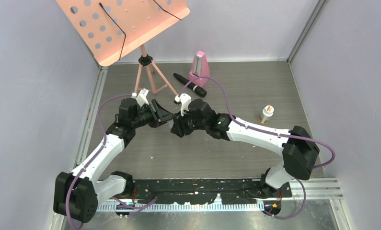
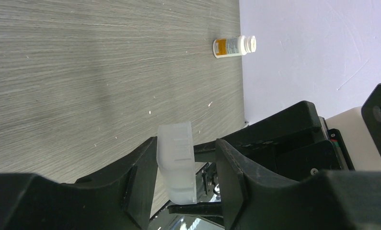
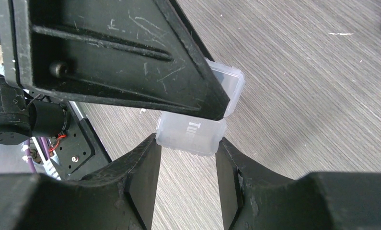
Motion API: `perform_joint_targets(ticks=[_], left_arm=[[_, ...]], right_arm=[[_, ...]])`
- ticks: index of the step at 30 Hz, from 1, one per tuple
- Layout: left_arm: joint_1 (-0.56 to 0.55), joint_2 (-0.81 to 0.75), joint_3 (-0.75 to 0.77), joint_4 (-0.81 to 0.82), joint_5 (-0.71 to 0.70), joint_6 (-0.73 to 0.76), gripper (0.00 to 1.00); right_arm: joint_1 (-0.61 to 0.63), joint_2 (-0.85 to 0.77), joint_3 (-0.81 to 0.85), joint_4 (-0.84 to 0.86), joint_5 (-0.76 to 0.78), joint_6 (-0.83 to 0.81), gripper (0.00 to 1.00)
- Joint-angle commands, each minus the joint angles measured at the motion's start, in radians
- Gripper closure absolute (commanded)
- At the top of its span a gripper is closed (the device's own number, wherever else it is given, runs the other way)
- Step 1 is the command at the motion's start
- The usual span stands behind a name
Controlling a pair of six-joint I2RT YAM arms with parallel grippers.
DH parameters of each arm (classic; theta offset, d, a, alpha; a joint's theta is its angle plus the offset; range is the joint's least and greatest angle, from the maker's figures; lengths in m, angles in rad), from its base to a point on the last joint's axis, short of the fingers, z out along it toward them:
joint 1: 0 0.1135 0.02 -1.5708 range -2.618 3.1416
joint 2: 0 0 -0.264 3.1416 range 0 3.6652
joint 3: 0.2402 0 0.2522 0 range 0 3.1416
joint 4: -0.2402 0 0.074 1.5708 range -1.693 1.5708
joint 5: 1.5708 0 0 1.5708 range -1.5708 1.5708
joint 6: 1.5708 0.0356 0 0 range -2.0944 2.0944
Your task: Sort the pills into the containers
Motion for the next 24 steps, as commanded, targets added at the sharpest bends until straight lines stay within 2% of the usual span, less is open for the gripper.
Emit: perform_joint_targets(ticks=[1,4,10,13,15,16,17,18,20,24], left_arm=[[-0.002,-0.023,0.024,0.019,-0.019,0.024,0.51],[-0.002,-0.023,0.024,0.007,-0.022,0.029,0.57],[-0.002,-0.027,0.022,-0.013,-0.02,0.036,0.74],[-0.002,-0.028,0.023,-0.021,-0.02,0.04,0.9],[-0.002,-0.028,0.028,-0.037,-0.021,0.044,1.0],[-0.002,-0.028,0.034,-0.048,-0.025,0.044,1.0],[-0.002,-0.03,0.041,-0.061,-0.029,0.044,1.0],[-0.002,-0.032,0.048,-0.076,-0.037,0.044,1.0],[-0.002,-0.04,0.068,-0.121,-0.065,0.044,1.0],[-0.002,-0.049,0.115,-0.212,-0.107,0.04,1.0]], right_arm=[[-0.006,0.004,0.027,0.029,-0.033,0.007,0.53],[-0.007,0.006,0.025,0.029,-0.035,0.01,0.53],[-0.014,0.006,0.028,0.033,-0.032,0.025,0.52],[-0.016,0.007,0.029,0.034,-0.027,0.032,0.49],[-0.017,0.004,0.028,0.033,-0.022,0.038,0.41],[-0.017,-0.004,0.027,0.032,-0.014,0.04,0.28],[-0.016,-0.01,0.016,0.04,-0.007,0.043,0.2],[-0.017,-0.03,0.005,0.052,-0.009,0.043,0.08],[-0.017,-0.064,-0.022,0.085,-0.026,0.044,0.01],[-0.017,-0.067,0.005,0.09,-0.04,0.098,0.04]])
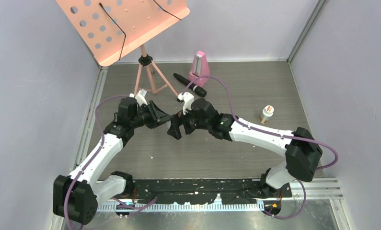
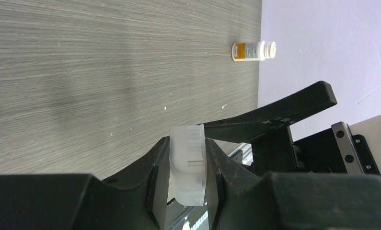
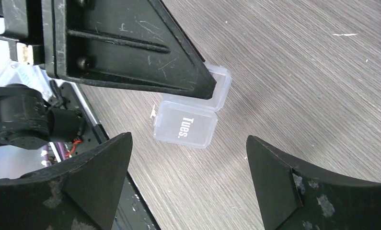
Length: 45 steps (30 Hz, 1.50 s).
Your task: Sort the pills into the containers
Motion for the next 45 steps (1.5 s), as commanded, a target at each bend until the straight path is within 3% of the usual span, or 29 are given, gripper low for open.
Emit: perform_joint_targets(ticks=[1,7,15,23,28,32,36,40,45], left_arm=[[-0.001,-0.03,0.099,-0.103,-0.041,0.008,1.0],[-0.001,-0.022,0.119,-0.133,-0.035,-0.004,1.0],[0.0,-0.027,0.105,-0.125,-0.026,-0.03,1.0],[0.002,-0.042,0.083,-0.112,-0.028,-0.048,1.0],[0.005,-0.044,0.08,-0.113,-0.026,-0.048,1.0],[0.01,-0.061,0.081,-0.132,-0.024,-0.045,1.0],[0.027,-0.089,0.077,-0.14,-0.018,-0.038,1.0],[0.036,-0.123,0.061,-0.121,-0.024,-0.036,1.0],[0.037,-0.163,0.032,-0.072,-0.027,-0.053,1.0]], right_arm=[[-0.004,-0.031,0.057,0.032,-0.013,0.062,0.03],[-0.005,0.009,0.103,0.022,-0.021,0.157,0.01],[-0.005,0.068,0.168,-0.033,-0.022,0.217,0.25],[-0.005,0.074,0.163,-0.046,0.001,0.218,0.34],[-0.008,0.079,0.168,-0.044,-0.022,0.228,0.56],[-0.017,0.076,0.168,-0.029,-0.067,0.239,0.64],[-0.04,0.052,0.138,0.039,-0.146,0.27,0.67],[-0.07,0.01,0.048,0.253,-0.28,0.322,0.67],[-0.102,0.007,0.001,0.379,-0.353,0.424,0.66]])
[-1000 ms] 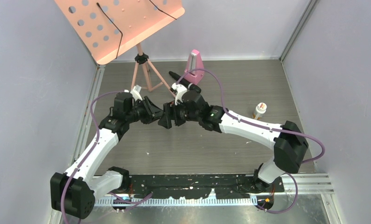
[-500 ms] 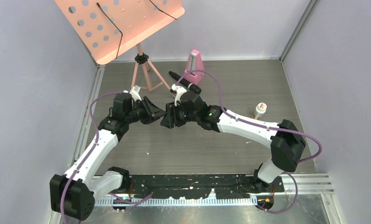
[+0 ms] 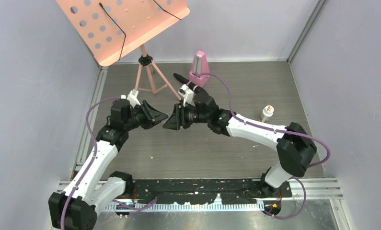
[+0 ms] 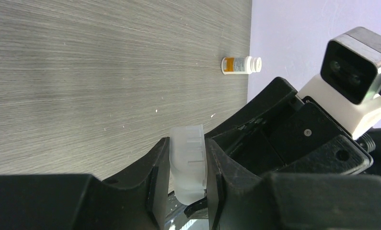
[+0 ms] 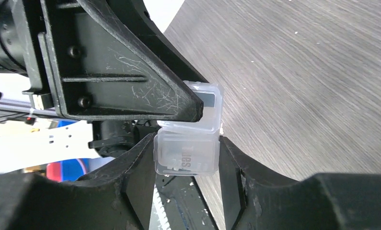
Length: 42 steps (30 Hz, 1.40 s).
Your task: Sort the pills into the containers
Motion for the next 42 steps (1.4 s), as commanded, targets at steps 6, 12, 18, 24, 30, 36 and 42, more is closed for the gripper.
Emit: perform_joint_targets(ticks=[6,12,18,24,30,36,42], left_arm=[[0.02,-0.068,-0.032,0.108,0.025,-0.009,1.0],[0.034,-0.066,-0.015,0.11,0.031,-0.012,1.0],[0.038,-0.072,-0.025,0.107,0.034,-0.01,1.0],[0.04,-0.078,-0.024,0.109,0.038,-0.01,1.0],[0.041,-0.08,-0.029,0.14,0.056,-0.016,1.0],[0.048,-0.083,-0.026,0.123,0.032,0.013,1.0],[0.05,-0.074,-0.028,0.153,0.07,0.039,1.0]], right_arm=[[-0.058,-0.087,-0.112,0.335,-0.111,0.206,0.52],[-0.081,-0.121,-0.124,0.182,0.034,0.154,0.33],[-0.081,-0.152,-0.109,0.043,0.172,0.122,0.25],[-0.08,-0.16,-0.071,-0.134,0.322,0.063,0.36],[-0.08,-0.162,-0.062,-0.121,0.274,0.017,0.47],[-0.099,-0.211,-0.124,0.012,0.183,-0.005,0.21],[-0.112,-0.241,-0.165,0.181,0.01,0.01,0.07]])
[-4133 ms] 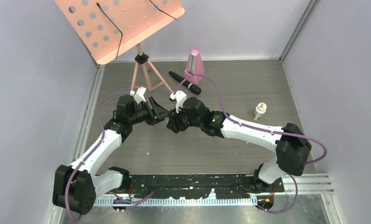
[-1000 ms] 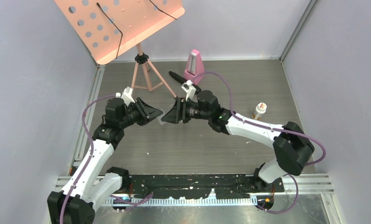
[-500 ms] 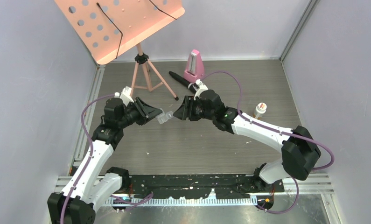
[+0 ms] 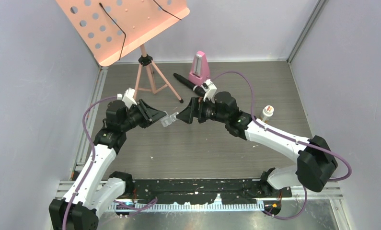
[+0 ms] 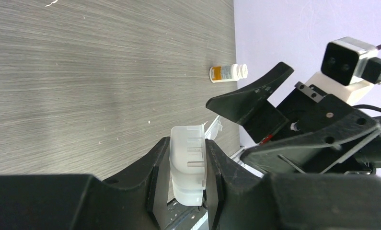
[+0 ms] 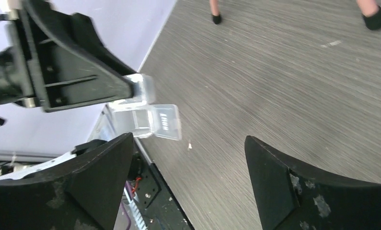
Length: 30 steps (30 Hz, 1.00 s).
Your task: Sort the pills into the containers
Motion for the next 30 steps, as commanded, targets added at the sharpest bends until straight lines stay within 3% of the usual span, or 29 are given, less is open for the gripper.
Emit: perform_joint_targets(ticks=[1,3,7,14,21,22,23,26,27,29,30], left_arm=[[0.005,-0.014,0.003,0.093,0.046,0.04,1.0],[0.005,-0.02,0.002,0.105,0.062,0.058,1.0],[0.005,-0.033,0.006,0.093,0.064,0.102,1.0],[0.009,-0.028,-0.011,0.135,0.111,0.085,1.0],[0.014,-0.017,-0.034,0.206,0.137,0.035,1.0],[0.014,-0.015,-0.038,0.23,0.14,0.028,1.0],[0.014,-0.014,-0.04,0.242,0.141,0.022,1.0],[0.017,-0.015,-0.037,0.245,0.137,0.021,0.86],[0.019,-0.018,-0.037,0.236,0.126,0.023,0.73],[0.021,-0.027,-0.034,0.192,0.088,0.043,0.37],[0.023,-0.035,-0.032,0.163,0.068,0.063,0.25]], right_arm=[[-0.005,-0.011,0.025,0.161,-0.156,-0.006,0.07],[-0.006,0.02,0.048,0.157,-0.189,0.009,0.14],[-0.017,0.089,0.086,0.148,-0.253,0.056,0.39],[-0.033,0.117,0.09,0.22,-0.297,0.069,0.55],[-0.074,0.12,0.103,0.245,-0.395,0.079,0.79],[-0.077,0.121,0.106,0.236,-0.398,0.078,0.9],[-0.081,0.125,0.107,0.235,-0.414,0.084,0.92],[-0.087,0.122,0.103,0.221,-0.426,0.088,0.95],[-0.089,0.115,0.103,0.214,-0.417,0.08,0.95],[-0.091,0.105,0.111,0.158,-0.386,0.048,0.95],[-0.092,0.102,0.123,0.106,-0.375,0.02,0.95]])
